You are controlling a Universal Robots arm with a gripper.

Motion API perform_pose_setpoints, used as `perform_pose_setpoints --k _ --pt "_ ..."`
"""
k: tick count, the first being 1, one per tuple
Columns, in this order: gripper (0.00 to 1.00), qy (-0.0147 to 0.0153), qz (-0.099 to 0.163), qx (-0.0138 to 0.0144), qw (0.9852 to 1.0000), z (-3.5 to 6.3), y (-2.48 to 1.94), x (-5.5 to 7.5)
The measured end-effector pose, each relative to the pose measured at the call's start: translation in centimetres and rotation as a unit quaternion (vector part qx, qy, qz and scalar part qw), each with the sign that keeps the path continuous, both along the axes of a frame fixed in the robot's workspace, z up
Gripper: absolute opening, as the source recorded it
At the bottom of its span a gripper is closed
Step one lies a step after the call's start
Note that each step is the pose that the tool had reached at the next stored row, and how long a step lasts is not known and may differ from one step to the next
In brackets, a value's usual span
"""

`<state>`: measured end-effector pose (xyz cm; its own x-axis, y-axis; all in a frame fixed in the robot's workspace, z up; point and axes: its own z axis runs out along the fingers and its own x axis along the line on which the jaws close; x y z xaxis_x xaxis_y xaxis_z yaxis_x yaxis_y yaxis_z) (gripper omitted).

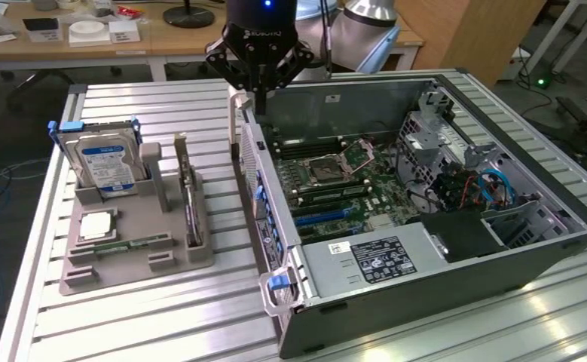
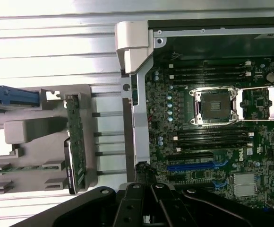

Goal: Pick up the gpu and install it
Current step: 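Reach for the gpu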

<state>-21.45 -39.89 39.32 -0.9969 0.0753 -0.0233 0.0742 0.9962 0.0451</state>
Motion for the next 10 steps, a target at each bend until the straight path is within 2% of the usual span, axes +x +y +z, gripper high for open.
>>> perform_pose_setpoints --k 10 --pt "0.11 0.0000 0.000 0.0000 1.0000 -0.01 -0.01 -1.3"
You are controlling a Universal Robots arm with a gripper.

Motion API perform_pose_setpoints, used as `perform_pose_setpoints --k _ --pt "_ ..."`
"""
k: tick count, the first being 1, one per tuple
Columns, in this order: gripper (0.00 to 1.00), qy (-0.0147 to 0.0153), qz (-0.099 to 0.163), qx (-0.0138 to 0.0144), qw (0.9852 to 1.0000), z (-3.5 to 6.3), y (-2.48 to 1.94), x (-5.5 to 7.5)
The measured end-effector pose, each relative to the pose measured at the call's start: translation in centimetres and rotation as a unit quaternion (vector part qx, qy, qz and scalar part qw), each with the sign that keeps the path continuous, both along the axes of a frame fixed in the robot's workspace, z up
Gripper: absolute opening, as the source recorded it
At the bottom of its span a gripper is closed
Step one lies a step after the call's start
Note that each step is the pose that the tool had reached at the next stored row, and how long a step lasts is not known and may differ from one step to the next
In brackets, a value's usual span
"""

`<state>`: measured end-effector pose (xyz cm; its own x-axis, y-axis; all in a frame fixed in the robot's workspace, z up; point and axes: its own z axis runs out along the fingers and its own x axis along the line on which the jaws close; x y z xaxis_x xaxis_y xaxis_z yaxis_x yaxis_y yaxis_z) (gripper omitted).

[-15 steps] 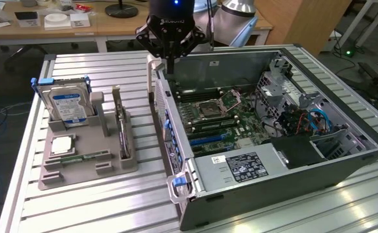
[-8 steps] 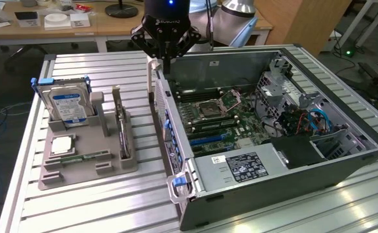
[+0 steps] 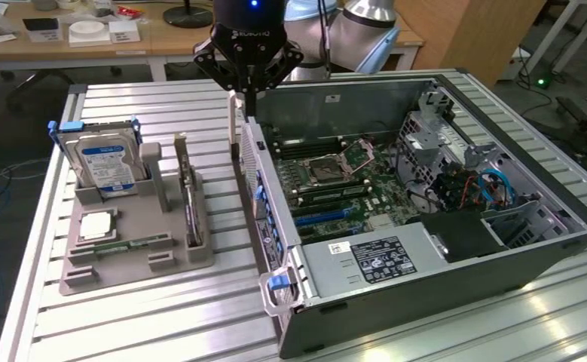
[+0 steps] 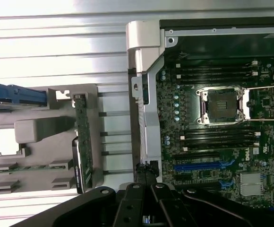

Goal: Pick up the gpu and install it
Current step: 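Reach for the gpu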

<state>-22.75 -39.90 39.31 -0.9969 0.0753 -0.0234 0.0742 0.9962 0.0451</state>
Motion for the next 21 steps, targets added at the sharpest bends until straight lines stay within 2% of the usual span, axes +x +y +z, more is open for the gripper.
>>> perform_pose_setpoints --k 21 --pt "0.11 0.0000 0.000 0.0000 1.0000 -0.01 -0.01 -2.3"
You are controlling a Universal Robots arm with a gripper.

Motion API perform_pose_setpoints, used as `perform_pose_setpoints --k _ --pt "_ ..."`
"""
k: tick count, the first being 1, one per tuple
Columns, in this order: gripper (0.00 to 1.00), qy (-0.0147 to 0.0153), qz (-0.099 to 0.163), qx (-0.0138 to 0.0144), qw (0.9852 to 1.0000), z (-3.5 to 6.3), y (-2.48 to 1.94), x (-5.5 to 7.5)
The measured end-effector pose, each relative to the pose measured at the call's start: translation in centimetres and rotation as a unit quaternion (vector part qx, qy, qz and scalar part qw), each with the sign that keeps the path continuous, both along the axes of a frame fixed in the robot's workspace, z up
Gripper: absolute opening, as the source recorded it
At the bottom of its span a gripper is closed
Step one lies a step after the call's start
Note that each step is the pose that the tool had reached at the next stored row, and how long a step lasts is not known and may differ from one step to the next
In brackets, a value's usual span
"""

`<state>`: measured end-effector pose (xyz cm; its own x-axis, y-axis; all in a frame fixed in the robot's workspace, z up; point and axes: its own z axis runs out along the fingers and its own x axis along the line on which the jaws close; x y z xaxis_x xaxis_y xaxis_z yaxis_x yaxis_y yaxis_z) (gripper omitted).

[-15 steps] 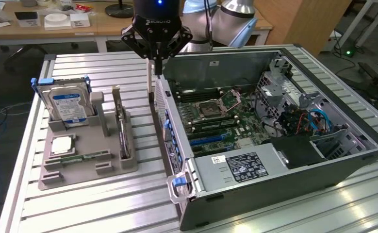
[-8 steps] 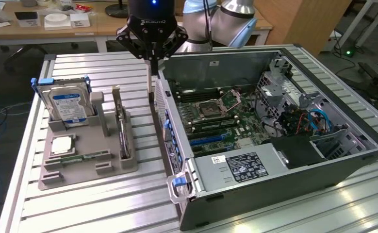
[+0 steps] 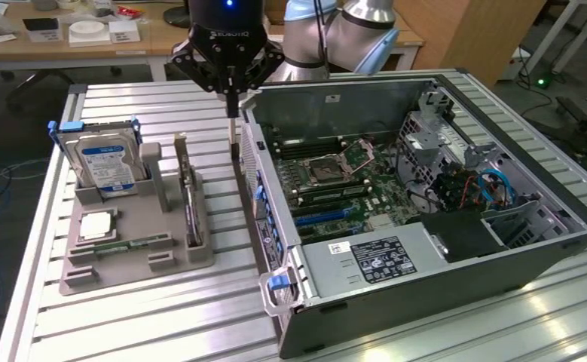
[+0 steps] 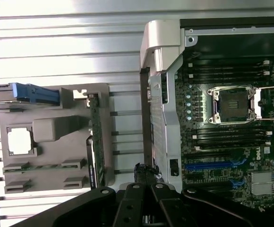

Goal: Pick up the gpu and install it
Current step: 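Reach for the gpu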

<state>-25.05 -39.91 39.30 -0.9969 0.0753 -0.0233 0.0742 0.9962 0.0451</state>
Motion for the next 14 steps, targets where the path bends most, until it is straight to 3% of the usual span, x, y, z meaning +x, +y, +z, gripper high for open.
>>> perform_pose_setpoints --k 14 --pt "0.11 0.0000 0.000 0.0000 1.0000 -0.01 0.00 -1.6"
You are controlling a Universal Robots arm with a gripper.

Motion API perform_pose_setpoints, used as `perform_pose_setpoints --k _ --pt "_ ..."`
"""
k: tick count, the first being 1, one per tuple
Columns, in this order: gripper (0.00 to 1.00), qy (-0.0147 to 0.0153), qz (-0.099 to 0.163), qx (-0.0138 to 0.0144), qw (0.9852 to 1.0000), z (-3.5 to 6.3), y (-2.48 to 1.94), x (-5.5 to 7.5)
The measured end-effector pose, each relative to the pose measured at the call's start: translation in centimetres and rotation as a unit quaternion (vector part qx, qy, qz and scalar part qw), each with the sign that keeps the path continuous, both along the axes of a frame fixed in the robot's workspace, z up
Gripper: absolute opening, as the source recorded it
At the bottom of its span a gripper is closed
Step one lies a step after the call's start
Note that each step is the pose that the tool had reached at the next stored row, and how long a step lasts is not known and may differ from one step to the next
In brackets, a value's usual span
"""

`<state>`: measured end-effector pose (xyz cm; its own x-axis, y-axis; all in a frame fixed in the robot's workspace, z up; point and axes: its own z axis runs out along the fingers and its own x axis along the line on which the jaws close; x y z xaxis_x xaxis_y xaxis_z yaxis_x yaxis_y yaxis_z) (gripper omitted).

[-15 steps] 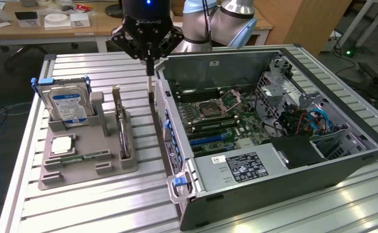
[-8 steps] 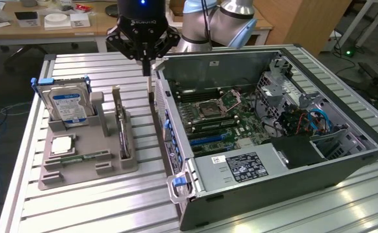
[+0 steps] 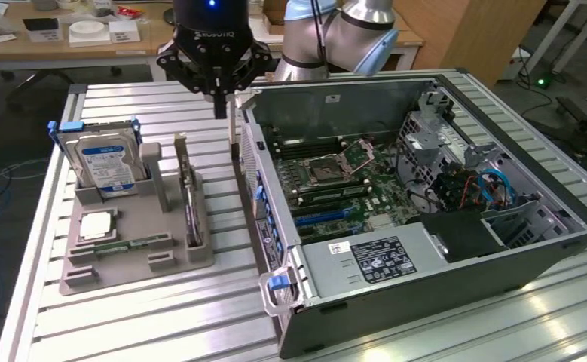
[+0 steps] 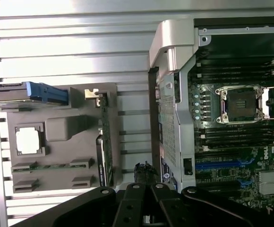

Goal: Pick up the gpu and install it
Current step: 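Reach for the gpu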

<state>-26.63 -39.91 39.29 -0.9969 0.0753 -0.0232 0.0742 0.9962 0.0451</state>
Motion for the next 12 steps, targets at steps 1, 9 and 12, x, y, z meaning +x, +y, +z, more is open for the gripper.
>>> perform_pose_setpoints --k 1,9,12 --pt "0.11 0.0000 0.000 0.0000 1.0000 0.00 0.00 -0.1" --pt "0.11 0.0001 0.000 0.0000 1.0000 -0.01 0.00 -0.9" --pt "0.11 0.0001 0.000 0.0000 1.0000 -0.02 0.00 -1.2"
